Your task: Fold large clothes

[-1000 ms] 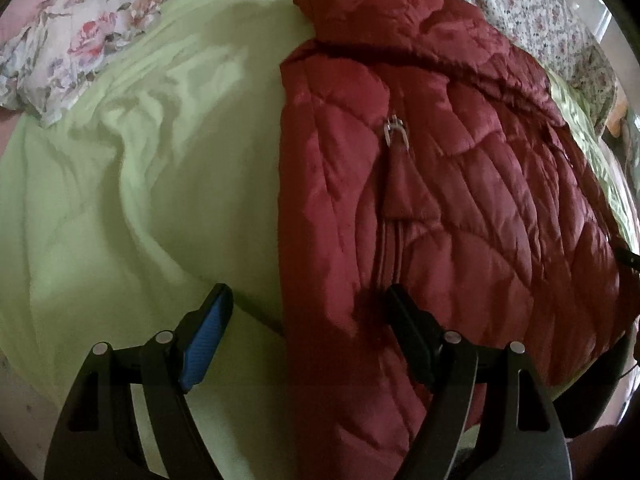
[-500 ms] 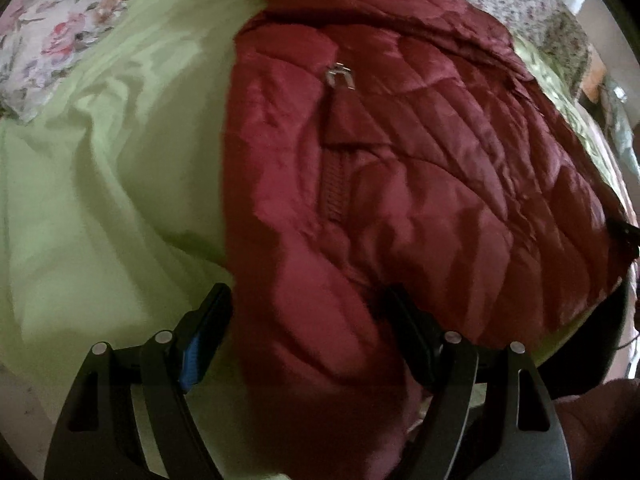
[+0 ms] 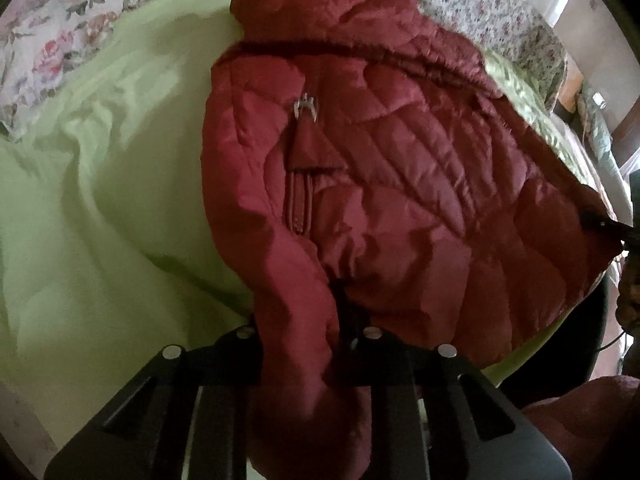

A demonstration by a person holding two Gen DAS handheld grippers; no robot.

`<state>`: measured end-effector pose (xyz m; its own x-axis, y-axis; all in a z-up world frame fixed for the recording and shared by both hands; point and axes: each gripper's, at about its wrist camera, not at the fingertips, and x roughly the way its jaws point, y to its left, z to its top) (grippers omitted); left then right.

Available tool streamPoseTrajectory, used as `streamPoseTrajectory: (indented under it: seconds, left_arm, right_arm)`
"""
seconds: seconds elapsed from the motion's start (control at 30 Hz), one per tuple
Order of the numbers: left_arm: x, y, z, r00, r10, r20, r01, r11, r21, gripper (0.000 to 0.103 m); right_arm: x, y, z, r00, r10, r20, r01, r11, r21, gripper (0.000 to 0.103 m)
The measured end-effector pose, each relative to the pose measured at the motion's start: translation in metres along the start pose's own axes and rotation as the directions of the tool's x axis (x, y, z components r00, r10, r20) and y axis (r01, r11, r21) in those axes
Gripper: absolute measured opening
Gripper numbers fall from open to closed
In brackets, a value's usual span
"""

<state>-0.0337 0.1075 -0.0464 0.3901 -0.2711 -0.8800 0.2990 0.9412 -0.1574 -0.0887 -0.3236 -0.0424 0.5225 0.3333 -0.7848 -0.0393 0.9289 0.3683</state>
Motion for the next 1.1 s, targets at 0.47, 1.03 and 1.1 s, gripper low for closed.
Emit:
streamPoseTrajectory:
  seconds: [0.47, 1.03, 1.1]
  left_arm:
    - [-0.048, 0.001, 0.030, 0.984, -0.060, 0.169, 0.063, 0.998, -0.014, 0.013]
    - [-0.058, 0.015, 0.032, 0.974, -0.093, 0.207, 0.108, 0.992, -0.061, 0.013]
    - [-0.065, 0.013, 0.040, 0.966, -0.101, 0.239, 0.120, 0.991, -0.066, 0.013]
  right_arm:
    - [-0.025, 0.018, 0.022, 0.987, 0.088, 0.135, -0.083, 0.996, -0.045, 0.026]
    - [-0.036, 0.009, 0.011, 0.972, 0.171, 0.162, -0.171, 0.985, -0.012, 0.024]
    - [-0.039, 0.009, 0.015, 0.965, 0.189, 0.183, -0.190, 0.982, -0.013, 0.024]
